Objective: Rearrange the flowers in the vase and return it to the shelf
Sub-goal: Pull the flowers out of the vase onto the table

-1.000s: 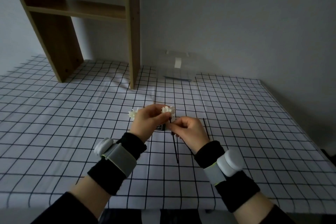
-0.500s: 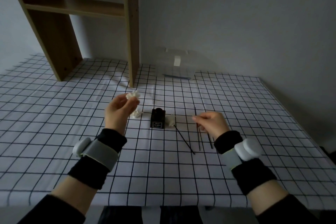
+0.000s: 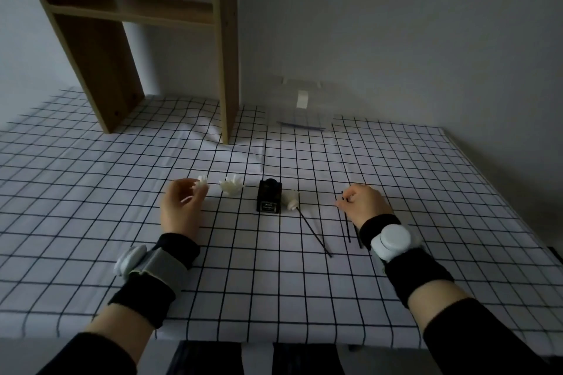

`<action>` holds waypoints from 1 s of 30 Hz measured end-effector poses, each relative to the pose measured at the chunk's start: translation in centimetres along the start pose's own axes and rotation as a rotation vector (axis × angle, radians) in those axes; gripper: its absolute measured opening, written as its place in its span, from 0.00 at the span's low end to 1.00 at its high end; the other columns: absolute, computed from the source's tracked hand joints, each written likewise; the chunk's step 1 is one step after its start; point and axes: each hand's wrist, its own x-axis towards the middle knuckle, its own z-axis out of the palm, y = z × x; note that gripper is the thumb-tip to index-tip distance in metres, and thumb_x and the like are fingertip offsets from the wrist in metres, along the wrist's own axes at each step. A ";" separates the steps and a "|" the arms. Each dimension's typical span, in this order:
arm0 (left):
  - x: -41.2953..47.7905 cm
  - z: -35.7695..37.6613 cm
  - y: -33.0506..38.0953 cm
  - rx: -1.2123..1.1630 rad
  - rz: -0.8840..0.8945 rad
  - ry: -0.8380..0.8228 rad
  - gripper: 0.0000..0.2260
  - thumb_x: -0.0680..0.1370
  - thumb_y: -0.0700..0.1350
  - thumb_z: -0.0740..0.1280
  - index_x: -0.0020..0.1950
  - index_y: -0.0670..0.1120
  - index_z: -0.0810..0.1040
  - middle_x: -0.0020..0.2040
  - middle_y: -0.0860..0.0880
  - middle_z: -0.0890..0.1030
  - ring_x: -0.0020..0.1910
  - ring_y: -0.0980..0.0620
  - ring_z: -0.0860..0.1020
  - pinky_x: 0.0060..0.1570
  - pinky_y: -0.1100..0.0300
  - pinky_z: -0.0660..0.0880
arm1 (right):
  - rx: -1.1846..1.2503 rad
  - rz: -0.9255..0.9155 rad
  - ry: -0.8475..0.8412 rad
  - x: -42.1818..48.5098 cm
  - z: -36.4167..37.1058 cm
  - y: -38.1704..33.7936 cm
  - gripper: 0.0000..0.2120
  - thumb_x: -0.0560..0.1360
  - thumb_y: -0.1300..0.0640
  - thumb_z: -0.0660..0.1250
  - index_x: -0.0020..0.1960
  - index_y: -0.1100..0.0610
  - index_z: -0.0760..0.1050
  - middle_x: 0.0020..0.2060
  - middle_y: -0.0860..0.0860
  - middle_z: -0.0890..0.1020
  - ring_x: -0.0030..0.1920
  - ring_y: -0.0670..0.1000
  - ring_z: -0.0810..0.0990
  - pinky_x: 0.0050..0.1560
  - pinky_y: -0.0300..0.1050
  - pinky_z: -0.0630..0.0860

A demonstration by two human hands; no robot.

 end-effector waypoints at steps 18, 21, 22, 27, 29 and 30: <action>-0.8 0.4 -0.6 0.357 0.106 -0.281 0.05 0.71 0.45 0.71 0.44 0.48 0.77 0.44 0.46 0.81 0.41 0.47 0.76 0.40 0.58 0.70 | 0.277 -0.143 -0.138 -2.9 3.3 -3.2 0.05 0.70 0.48 0.69 0.38 0.48 0.75 0.33 0.41 0.78 0.37 0.44 0.77 0.39 0.40 0.74; -0.8 0.5 -0.5 0.309 0.108 -0.272 0.05 0.71 0.45 0.70 0.44 0.49 0.76 0.46 0.47 0.80 0.44 0.47 0.77 0.45 0.57 0.70 | 0.278 -0.126 -0.163 -3.5 4.1 -3.4 0.08 0.70 0.48 0.69 0.43 0.52 0.76 0.34 0.42 0.77 0.38 0.45 0.77 0.41 0.41 0.75; -0.7 0.4 -0.5 0.298 0.120 -0.266 0.05 0.71 0.44 0.70 0.44 0.49 0.76 0.46 0.48 0.80 0.46 0.47 0.77 0.48 0.57 0.69 | 0.271 -0.122 -0.163 -3.6 4.3 -3.4 0.08 0.70 0.48 0.69 0.44 0.52 0.76 0.34 0.41 0.76 0.39 0.45 0.77 0.42 0.41 0.75; -1.0 0.3 -0.4 0.302 0.181 -0.268 0.04 0.72 0.43 0.69 0.44 0.49 0.75 0.46 0.50 0.79 0.49 0.50 0.75 0.50 0.58 0.66 | 0.257 -0.095 -0.153 -3.8 4.7 -3.2 0.06 0.70 0.51 0.69 0.45 0.52 0.76 0.38 0.45 0.78 0.41 0.47 0.78 0.44 0.42 0.76; -0.9 0.4 -0.5 0.390 0.201 -0.284 0.04 0.72 0.43 0.69 0.45 0.47 0.76 0.46 0.50 0.79 0.48 0.49 0.76 0.47 0.58 0.67 | 0.258 -0.087 -0.139 -3.8 4.9 -3.1 0.04 0.70 0.53 0.69 0.44 0.52 0.76 0.38 0.46 0.79 0.40 0.47 0.78 0.42 0.40 0.74; -0.9 0.5 -0.6 0.443 0.202 -0.301 0.04 0.72 0.42 0.69 0.45 0.45 0.77 0.46 0.49 0.79 0.48 0.47 0.76 0.46 0.56 0.70 | 0.263 -0.086 -0.128 -3.8 5.0 -3.1 0.03 0.70 0.54 0.69 0.44 0.52 0.77 0.37 0.45 0.78 0.40 0.46 0.78 0.41 0.39 0.74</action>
